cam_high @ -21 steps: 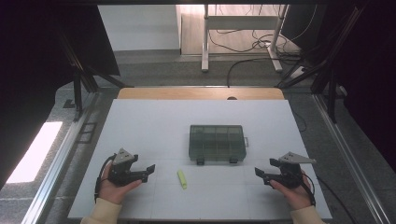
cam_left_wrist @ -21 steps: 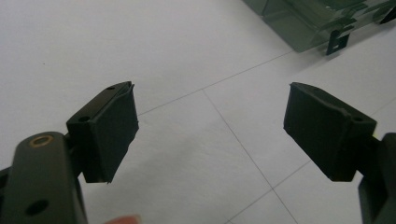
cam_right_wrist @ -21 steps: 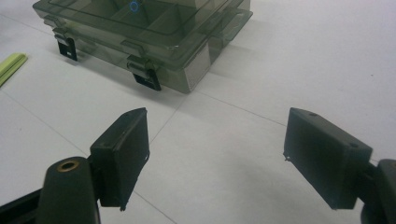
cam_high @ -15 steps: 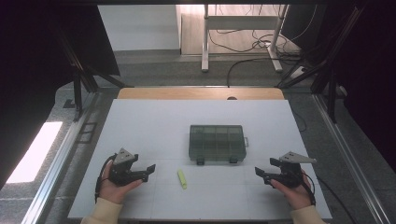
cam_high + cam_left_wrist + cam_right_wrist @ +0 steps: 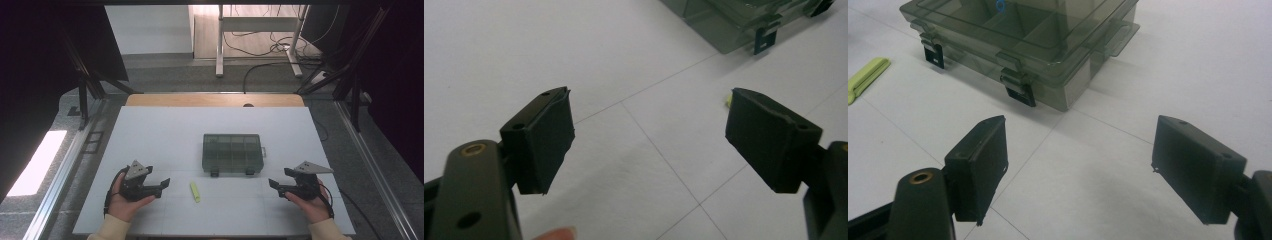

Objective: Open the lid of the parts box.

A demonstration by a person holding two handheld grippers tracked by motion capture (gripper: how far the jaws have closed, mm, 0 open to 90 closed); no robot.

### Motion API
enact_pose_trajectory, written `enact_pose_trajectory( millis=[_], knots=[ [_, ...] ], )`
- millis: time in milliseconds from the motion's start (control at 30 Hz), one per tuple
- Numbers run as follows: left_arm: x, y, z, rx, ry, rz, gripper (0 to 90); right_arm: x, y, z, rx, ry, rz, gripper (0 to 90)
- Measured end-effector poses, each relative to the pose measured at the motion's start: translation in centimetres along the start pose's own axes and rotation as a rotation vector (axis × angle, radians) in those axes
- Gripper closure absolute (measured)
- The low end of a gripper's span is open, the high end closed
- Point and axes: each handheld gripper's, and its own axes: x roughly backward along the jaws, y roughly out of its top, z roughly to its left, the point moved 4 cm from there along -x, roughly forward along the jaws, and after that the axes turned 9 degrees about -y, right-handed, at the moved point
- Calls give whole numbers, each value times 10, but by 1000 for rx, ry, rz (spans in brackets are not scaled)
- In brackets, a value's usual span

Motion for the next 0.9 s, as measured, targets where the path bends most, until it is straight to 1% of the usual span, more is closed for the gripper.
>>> enact_pose_trajectory(
  millis=[67, 167, 233, 267, 300, 333, 400, 433, 467, 500, 533, 567, 600, 633, 700, 733, 767, 800, 833, 867, 900],
  knots=[
    [-1, 2, -2, 1, -10, -7, 236, -3, 0, 0, 5, 6, 10, 224],
    [-3, 4, -3, 3, -27, -1, 267, -5, 1, -1, 2, 6, 9, 224],
    [-5, 6, -3, 4, -32, 4, 306, -6, 1, -2, 0, 4, 11, 224],
    [-6, 7, -4, 9, -40, 5, 370, -6, 2, -3, -2, 5, 11, 224],
    [-7, 9, -5, 11, -46, 4, 399, -6, 2, -2, -1, 6, 12, 223],
    [-9, 11, -7, 7, -54, 6, 399, -6, 2, -2, -1, 6, 12, 223],
    [-14, 16, -13, -13, -81, 5, 492, -5, 2, -1, 2, 7, 9, 223],
    [-16, 19, -18, -30, -99, -2, 537, -5, 2, 0, 5, 7, 8, 223],
    [-18, 23, -24, -51, -115, -2, 602, -5, 2, 1, 9, 6, 7, 223],
    [-21, 26, -29, -71, -117, -4, 630, -5, 2, 1, 9, 6, 7, 223],
    [-23, 28, -33, -83, -124, -2, 630, -5, 2, 1, 9, 6, 7, 223],
    [-27, 30, -36, -87, -139, 5, 658, -5, 2, 0, 8, 5, 9, 223],
    [-30, 31, -39, -94, -153, 20, 709, -6, 2, -1, 3, 4, 10, 222],
    [-34, 33, -41, -93, -166, 29, 709, -6, 2, -1, 3, 4, 10, 222],
    [-39, 36, -44, -91, -191, 30, 736, -6, 1, -1, 0, 5, 8, 223],
    [-41, 38, -44, -94, -192, 33, 748, -5, 1, -2, -3, 5, 10, 222],
    [-43, 39, -45, -89, -192, 39, 785, -5, 1, -2, -4, 5, 10, 222],
    [-45, 40, -45, -84, -196, 40, 842, -5, 1, -2, -4, 4, 10, 223],
    [-46, 41, -44, -77, -204, 37, 870, -5, 1, -2, -3, 4, 9, 222],
    [-48, 42, -44, -66, -213, 40, 870, -5, 1, -2, -3, 4, 9, 222],
    [-50, 43, -43, -62, -217, 40, 891, -5, 1, -1, -1, 4, 9, 222]
  ],
)
